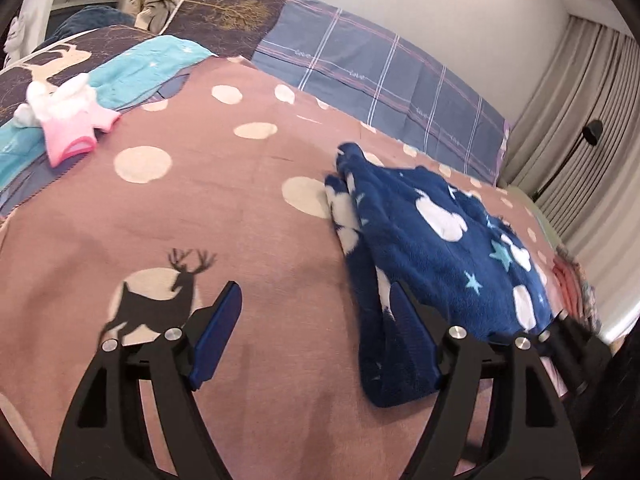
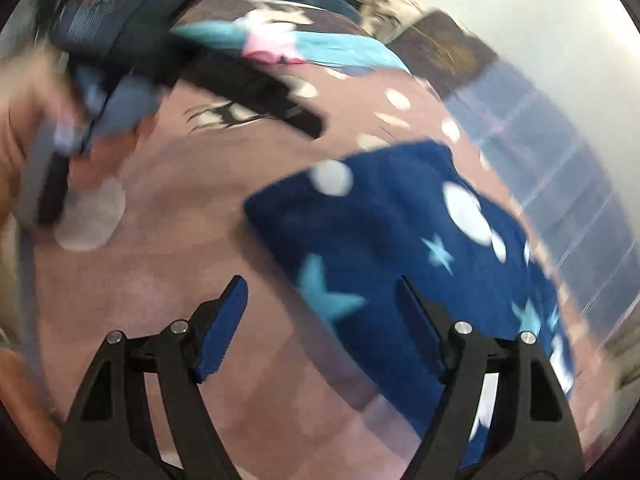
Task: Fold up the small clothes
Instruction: 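Open both grippers and release the folded bundle onto the bed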
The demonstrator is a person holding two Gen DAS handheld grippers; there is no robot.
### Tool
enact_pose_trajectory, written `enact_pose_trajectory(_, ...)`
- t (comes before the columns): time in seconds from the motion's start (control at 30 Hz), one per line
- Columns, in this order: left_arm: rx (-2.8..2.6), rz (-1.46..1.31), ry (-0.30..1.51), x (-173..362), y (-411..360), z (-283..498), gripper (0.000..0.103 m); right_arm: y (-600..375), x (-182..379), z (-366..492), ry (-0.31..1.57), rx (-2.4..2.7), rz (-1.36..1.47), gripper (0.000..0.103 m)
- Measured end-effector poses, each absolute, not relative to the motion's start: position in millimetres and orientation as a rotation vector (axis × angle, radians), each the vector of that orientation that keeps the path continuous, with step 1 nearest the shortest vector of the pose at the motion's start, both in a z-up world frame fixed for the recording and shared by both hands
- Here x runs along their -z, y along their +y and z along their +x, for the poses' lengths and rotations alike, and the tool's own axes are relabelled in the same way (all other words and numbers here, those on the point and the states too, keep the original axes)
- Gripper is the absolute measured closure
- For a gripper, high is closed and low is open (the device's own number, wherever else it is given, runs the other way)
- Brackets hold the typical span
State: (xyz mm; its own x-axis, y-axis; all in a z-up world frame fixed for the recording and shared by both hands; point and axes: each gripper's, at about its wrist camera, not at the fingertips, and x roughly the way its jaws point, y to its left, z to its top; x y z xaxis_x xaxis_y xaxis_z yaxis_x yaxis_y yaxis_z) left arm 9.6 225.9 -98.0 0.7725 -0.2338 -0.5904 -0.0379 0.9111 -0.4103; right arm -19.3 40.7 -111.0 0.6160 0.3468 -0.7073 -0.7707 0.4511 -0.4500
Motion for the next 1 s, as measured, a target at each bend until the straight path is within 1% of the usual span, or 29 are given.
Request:
enact_pose_trajectory(0.13,0.109,-0.490,0.672,96.7,242.9,8.0,0.024,61.7,130.9,-17.4,0.542,-0.661,-0.891,0.024)
enact_pose_trajectory(0.27,0.109,-0.541,0.684,100.7,253.8,16.2,0.024,80.2,139.9,-12.3,0.450,-0.556,-0.929,0.024)
enact_pose_trajectory(0.33,0.130,-0.576,0.697,103.7,256.4,21.4,0.024,87.3,143.4,-3.6,0.433,-0.522,-0.926,0.024)
enact_pose_trajectory(0.43,0.147,-0.580,0.716,104.6,254.5,29.2,0.024,94.6,142.5,9.3,0.437,-0.499,-0.907,0.028)
enact_pose_trajectory(0.5,0.152,-0.561,0.721,102.3,251.2,32.6,0.024,95.7,141.9,16.8,0.448,-0.491,-0.891,0.039)
enact_pose_trajectory(0.57,0.165,-0.547,0.719,99.7,247.9,35.2,0.024,93.0,139.8,18.2,0.444,-0.479,-0.874,0.046)
enact_pose_trajectory(0.6,0.169,-0.546,0.720,99.4,246.5,36.3,0.024,91.6,138.1,19.3,0.442,-0.477,-0.861,0.047)
enact_pose_trajectory(0.7,0.181,-0.540,0.732,98.8,241.9,43.0,0.024,88.5,134.0,14.6,0.450,-0.478,-0.832,0.049)
enact_pose_trajectory(0.87,0.218,-0.506,0.767,100.0,229.0,60.5,0.024,85.2,133.3,11.6,0.462,-0.481,-0.812,0.049)
enact_pose_trajectory(0.93,0.305,-0.512,0.794,102.0,221.4,77.3,0.021,84.5,135.4,7.2,0.462,-0.486,-0.816,0.048)
enact_pose_trajectory(1.0,0.336,-0.515,0.827,105.1,217.2,95.0,0.020,86.1,140.3,4.6,0.465,-0.501,-0.845,0.042)
